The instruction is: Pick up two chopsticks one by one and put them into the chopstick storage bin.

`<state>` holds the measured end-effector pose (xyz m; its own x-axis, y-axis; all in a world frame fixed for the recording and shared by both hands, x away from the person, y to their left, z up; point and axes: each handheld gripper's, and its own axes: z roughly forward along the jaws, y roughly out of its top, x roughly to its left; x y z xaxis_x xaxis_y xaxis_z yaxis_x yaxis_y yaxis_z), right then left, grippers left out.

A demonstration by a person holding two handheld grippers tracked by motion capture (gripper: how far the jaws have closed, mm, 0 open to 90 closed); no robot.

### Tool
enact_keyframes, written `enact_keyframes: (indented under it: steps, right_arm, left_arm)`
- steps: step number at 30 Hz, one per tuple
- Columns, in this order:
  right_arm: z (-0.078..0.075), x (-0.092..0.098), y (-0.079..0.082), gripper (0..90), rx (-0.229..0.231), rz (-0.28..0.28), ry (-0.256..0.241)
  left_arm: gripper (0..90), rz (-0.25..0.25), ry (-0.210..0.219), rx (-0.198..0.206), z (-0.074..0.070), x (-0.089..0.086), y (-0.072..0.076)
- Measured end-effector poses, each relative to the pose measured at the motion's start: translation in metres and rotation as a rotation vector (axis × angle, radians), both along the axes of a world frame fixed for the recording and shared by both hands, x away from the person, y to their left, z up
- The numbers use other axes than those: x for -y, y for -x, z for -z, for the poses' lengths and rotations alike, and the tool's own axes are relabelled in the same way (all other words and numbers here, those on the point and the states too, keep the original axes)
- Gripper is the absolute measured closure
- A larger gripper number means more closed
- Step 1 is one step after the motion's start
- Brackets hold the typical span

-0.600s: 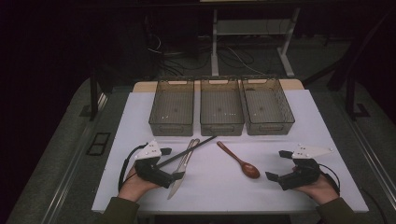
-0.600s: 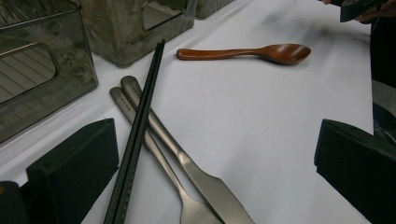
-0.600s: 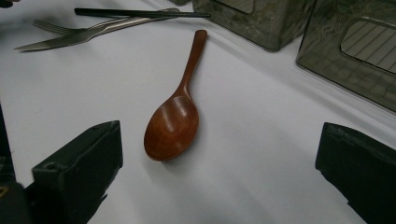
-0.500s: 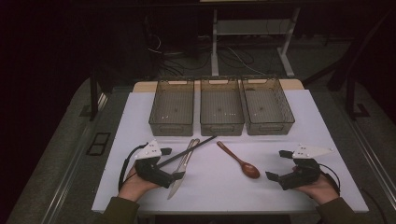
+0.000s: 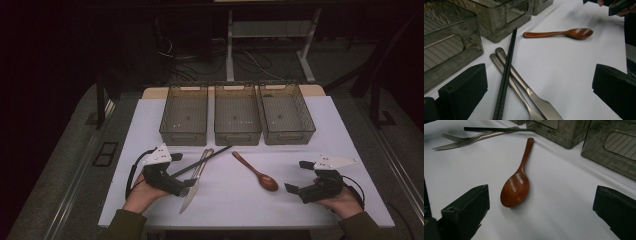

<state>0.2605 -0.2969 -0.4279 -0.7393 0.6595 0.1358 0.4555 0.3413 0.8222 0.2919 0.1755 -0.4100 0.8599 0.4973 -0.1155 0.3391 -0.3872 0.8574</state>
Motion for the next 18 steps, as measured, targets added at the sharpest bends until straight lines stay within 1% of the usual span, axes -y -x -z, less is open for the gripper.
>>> enact_keyframes:
  steps: [7,8,11,12,13,17,18]
  right_arm:
    - [0.001,0.0,-0.001,0.2,-0.001,0.0,0.002]
    - [0.001,0.0,-0.001,0.2,-0.001,0.0,0.001]
    - [0.001,0.0,-0.001,0.2,-0.003,-0.002,-0.001]
    - [0.0,0.0,-0.001,0.2,-0.004,-0.002,-0.002]
    - [0.0,0.0,-0.001,0.2,-0.005,-0.001,-0.002]
    - [0.0,0.0,-0.001,0.2,-0.005,0.0,-0.004]
    - [0.0,0.0,-0.001,0.2,-0.006,0.002,-0.004]
  left_arm:
    - [0.0,-0.006,0.007,0.002,-0.002,-0.003,-0.005]
    - [0.0,-0.01,0.015,0.002,-0.002,-0.003,-0.007]
    - [1.0,-0.007,0.021,0.0,-0.001,-0.004,-0.011]
    - [1.8,-0.004,0.019,-0.002,-0.001,-0.004,-0.015]
    - [2.0,-0.004,0.019,-0.002,-0.001,-0.004,-0.015]
    - [4.2,-0.003,0.017,0.003,-0.002,-0.004,-0.024]
    - [6.1,-0.003,0.011,0.015,-0.003,-0.005,-0.028]
